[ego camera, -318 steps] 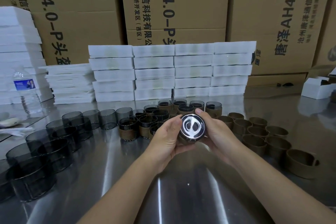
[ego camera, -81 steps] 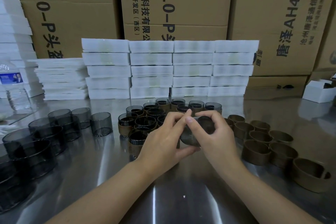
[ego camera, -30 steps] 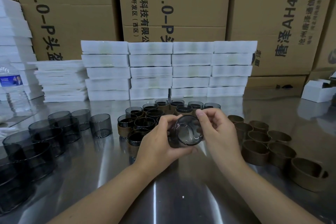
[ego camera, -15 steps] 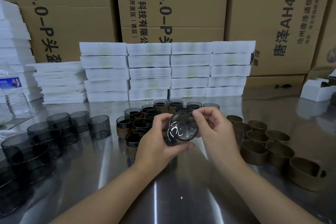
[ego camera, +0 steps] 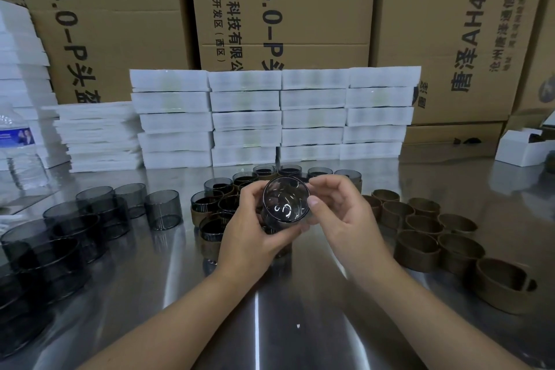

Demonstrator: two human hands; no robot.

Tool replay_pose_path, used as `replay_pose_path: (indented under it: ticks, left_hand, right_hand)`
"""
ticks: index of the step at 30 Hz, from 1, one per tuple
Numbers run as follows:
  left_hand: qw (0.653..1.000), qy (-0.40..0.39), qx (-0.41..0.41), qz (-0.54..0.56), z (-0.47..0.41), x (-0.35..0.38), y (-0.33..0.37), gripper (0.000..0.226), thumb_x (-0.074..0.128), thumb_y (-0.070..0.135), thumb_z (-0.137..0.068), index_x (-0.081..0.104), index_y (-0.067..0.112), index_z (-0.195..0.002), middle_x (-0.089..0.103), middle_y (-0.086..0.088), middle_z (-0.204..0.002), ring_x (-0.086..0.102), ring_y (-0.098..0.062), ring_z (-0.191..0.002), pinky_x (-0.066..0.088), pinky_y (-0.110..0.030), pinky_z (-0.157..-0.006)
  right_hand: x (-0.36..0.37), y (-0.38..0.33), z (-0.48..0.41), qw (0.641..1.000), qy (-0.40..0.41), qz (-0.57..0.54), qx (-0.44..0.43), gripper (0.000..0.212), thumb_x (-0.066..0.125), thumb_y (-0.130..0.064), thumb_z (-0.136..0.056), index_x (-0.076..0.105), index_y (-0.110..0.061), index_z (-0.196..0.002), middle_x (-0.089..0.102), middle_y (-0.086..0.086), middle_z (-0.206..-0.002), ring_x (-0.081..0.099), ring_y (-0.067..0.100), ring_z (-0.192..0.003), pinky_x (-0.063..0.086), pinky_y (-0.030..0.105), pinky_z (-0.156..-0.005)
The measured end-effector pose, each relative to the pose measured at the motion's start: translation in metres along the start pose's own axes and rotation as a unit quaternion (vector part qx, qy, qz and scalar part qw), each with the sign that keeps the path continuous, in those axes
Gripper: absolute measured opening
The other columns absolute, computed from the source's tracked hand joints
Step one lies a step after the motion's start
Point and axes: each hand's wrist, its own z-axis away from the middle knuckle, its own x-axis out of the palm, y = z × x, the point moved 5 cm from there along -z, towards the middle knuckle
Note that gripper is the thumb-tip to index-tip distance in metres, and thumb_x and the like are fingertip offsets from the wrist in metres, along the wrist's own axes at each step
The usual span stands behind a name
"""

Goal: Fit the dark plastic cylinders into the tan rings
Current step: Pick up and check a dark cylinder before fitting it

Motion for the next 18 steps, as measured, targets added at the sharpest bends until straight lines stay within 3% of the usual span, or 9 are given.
replay_pose_path:
  ticks: [4,10,18]
  left_hand:
    - [1.000,0.007,-0.003,0.007,-0.0008,-0.0021,-0.0007,0.067,0.078,0.067,-0.051,0.037,0.069,-0.105,0.061,0.037,-0.106,0.064,0.009,-0.090,0.046,-0.006,-0.074]
    - [1.000,0.000,-0.011,0.009,-0.0004,-0.0026,-0.0010,0.065,0.075,0.068,-0.051,0.035,0.072,-0.103,0.060,0.038,-0.106,0.064,0.009,-0.090,0.047,-0.008,-0.075]
    - [0.999,-0.023,-0.016,-0.029,0.0007,-0.0046,0.0021,0.062,0.066,0.062,-0.054,0.030,0.076,-0.102,0.055,0.045,-0.106,0.060,0.014,-0.091,0.042,-0.003,-0.073]
  right_hand:
    - [0.0031,0.0034,0.0011,0.999,-0.031,0.023,-0.005,0.028,0.064,-0.009,-0.084,0.058,-0.029,-0.104,0.064,0.004,-0.113,0.064,0.002,-0.099,0.053,0.019,-0.074]
    - [0.0046,0.0056,0.0009,0.998,-0.040,0.058,0.002,0.037,0.067,-0.023,-0.075,0.056,-0.035,-0.108,0.063,-0.005,-0.115,0.063,-0.002,-0.099,0.056,0.032,-0.083]
    - [0.0060,0.0021,0.0037,0.992,-0.055,0.116,-0.010,0.049,0.074,-0.040,-0.065,0.052,-0.045,-0.109,0.060,-0.025,-0.109,0.055,-0.005,-0.109,0.049,0.017,-0.075]
